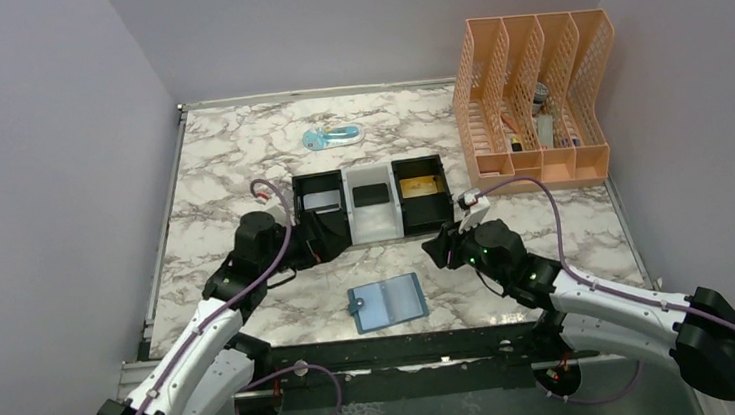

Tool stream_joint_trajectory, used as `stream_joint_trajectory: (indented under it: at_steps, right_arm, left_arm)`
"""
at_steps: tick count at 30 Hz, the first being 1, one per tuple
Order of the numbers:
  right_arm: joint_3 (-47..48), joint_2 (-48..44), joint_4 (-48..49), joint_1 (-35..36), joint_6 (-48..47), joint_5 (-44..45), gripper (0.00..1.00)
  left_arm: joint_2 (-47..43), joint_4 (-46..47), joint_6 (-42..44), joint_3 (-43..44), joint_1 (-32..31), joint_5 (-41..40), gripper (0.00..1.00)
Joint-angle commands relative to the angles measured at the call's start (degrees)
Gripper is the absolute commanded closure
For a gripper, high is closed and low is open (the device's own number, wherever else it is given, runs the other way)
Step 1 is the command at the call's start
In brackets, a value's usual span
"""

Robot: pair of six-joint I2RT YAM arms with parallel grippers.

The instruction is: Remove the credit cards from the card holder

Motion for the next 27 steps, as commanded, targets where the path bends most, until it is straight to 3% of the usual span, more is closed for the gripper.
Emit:
stream_joint_trajectory:
  at_steps: [1,8,27]
  right_arm:
    - [2.82,2.07,-0.59,0.13,2.61,-4.57,0.59]
    - [2.97,1.93,-1.16,0.12,4.17,-5.49,0.59]
    - [5.19,6.75,-4.06,0.13,1.99,-4.68,0.58]
  left_arm:
    - [3.4,2.6,-0.28,-0.86,-8.46,-4.65,0.06]
    - [4.25,2.8,0.33,-0.84,-14.17,-7.67,0.08]
    - [4.69,2.74,1.26,-1.44,-16.02,-7.26,0.1]
